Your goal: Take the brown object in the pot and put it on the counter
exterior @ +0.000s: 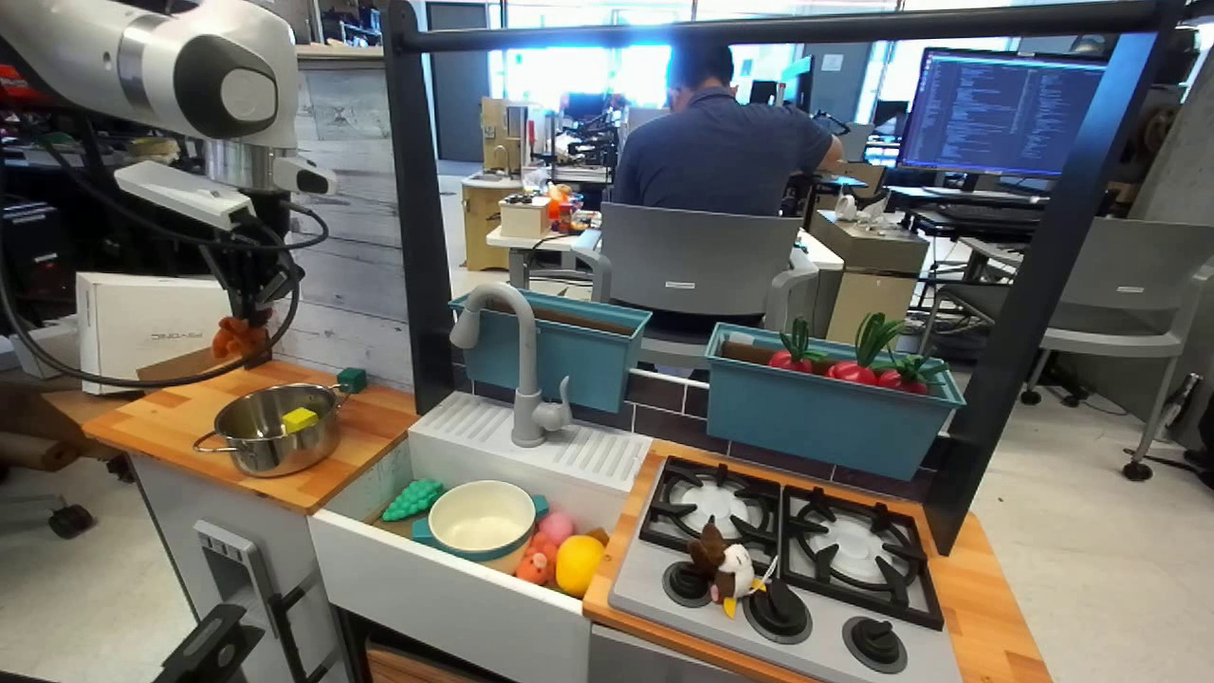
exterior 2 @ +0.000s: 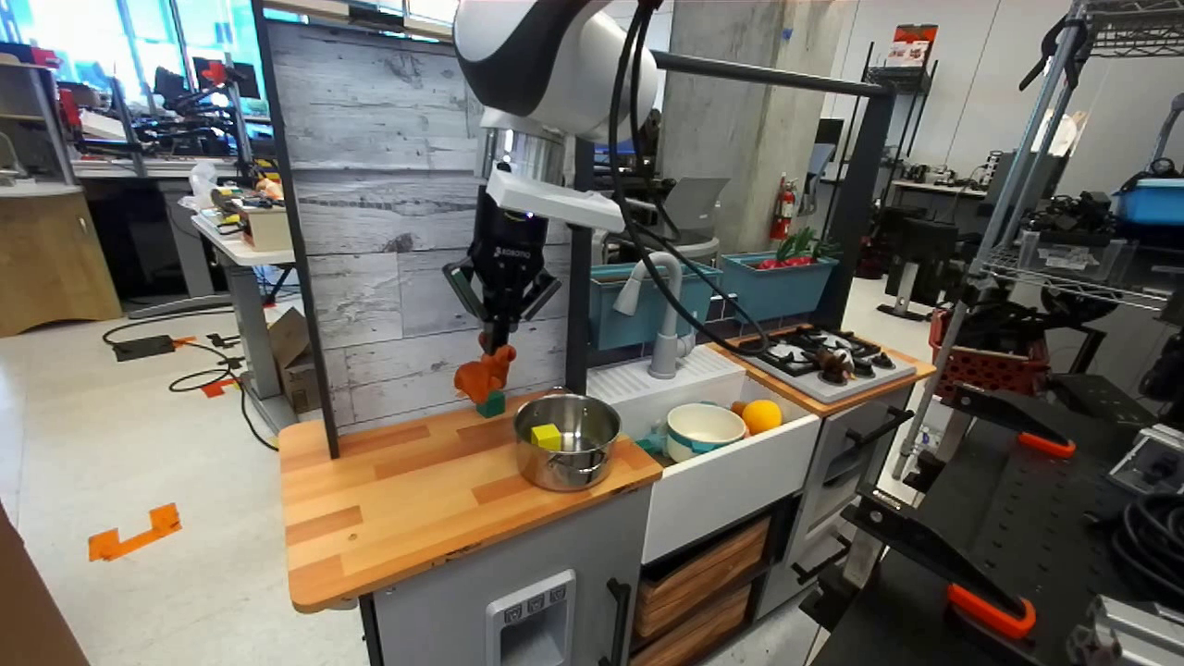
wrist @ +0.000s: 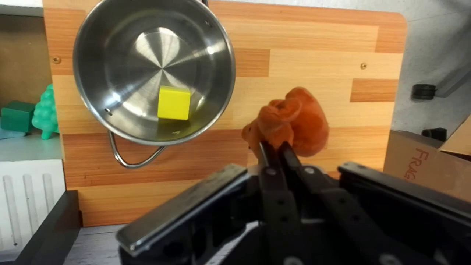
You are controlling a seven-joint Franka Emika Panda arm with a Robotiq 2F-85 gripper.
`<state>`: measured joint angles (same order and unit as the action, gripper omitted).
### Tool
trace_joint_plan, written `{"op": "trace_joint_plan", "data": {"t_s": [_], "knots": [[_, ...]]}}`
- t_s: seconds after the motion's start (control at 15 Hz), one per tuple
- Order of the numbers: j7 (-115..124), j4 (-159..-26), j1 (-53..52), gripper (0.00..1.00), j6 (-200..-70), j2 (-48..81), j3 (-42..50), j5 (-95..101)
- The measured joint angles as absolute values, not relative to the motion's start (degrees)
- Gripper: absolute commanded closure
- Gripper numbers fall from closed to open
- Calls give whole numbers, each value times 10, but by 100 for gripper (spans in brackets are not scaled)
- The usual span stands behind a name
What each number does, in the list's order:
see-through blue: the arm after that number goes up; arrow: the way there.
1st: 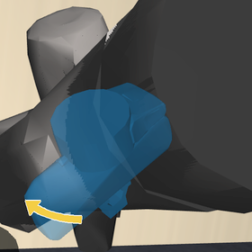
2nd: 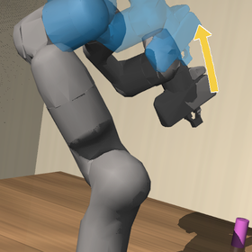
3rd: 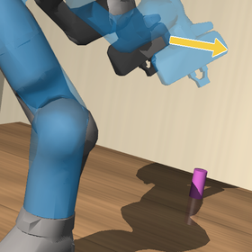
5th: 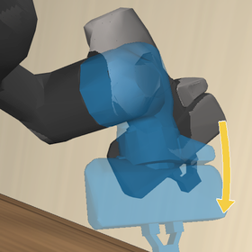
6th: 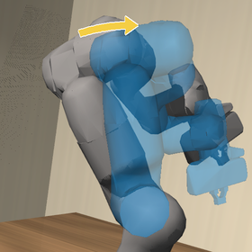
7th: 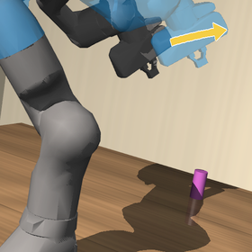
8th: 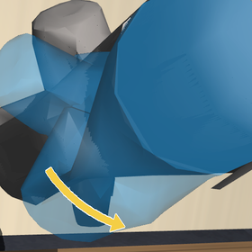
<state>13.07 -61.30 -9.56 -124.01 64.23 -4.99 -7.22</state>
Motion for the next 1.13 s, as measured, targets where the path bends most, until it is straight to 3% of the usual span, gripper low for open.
{"op": "trace_joint_plan", "data": {"t_s": [0.07,0.13,0.33,0.4,1.13], "knots": [[131,-615,-98,70,-1242,644,-51,-72],[131,-617,-101,93,-1243,646,-51,-72],[132,-620,-108,71,-1243,652,-50,-71],[132,-620,-109,70,-1243,652,-50,-71],[132,-619,-109,70,-1243,652,-49,-71]]}}
